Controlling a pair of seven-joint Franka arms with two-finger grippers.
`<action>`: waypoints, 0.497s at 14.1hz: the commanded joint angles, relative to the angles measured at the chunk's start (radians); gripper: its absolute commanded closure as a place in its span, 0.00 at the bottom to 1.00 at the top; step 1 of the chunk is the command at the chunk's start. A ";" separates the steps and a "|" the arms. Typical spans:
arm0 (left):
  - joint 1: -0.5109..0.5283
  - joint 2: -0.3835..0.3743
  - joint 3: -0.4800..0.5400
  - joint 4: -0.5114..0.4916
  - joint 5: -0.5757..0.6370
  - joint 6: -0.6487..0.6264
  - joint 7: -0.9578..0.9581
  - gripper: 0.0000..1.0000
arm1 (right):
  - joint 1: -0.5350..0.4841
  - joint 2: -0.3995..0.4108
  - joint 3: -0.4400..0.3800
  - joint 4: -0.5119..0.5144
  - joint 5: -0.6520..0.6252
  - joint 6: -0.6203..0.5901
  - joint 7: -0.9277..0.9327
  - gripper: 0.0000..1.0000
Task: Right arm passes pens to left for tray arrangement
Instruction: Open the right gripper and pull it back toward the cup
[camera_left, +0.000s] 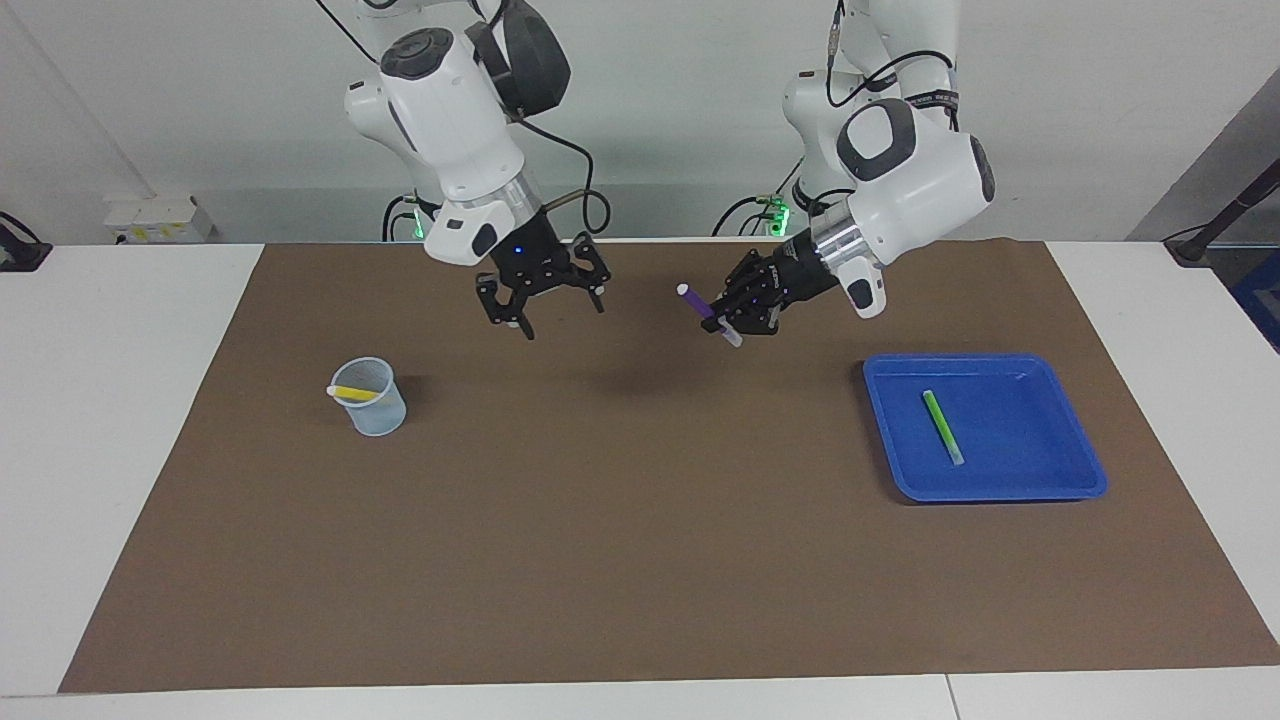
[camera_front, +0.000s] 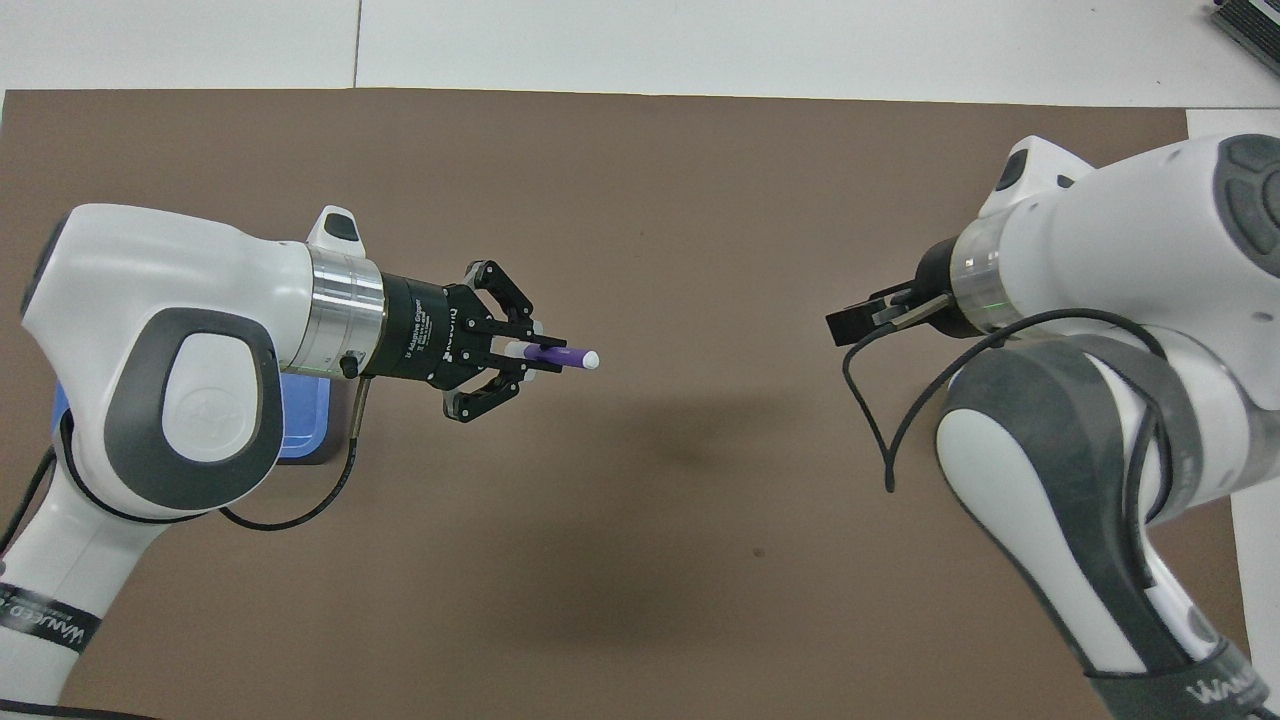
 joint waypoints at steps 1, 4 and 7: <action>0.033 -0.018 0.003 0.003 0.040 -0.080 0.134 1.00 | -0.110 -0.048 0.014 -0.098 -0.053 0.012 -0.175 0.00; 0.068 -0.024 0.010 0.009 0.131 -0.174 0.295 1.00 | -0.200 -0.049 0.014 -0.138 -0.105 0.013 -0.307 0.00; 0.102 -0.022 0.011 0.023 0.274 -0.251 0.494 1.00 | -0.282 -0.040 0.015 -0.199 -0.103 0.061 -0.388 0.00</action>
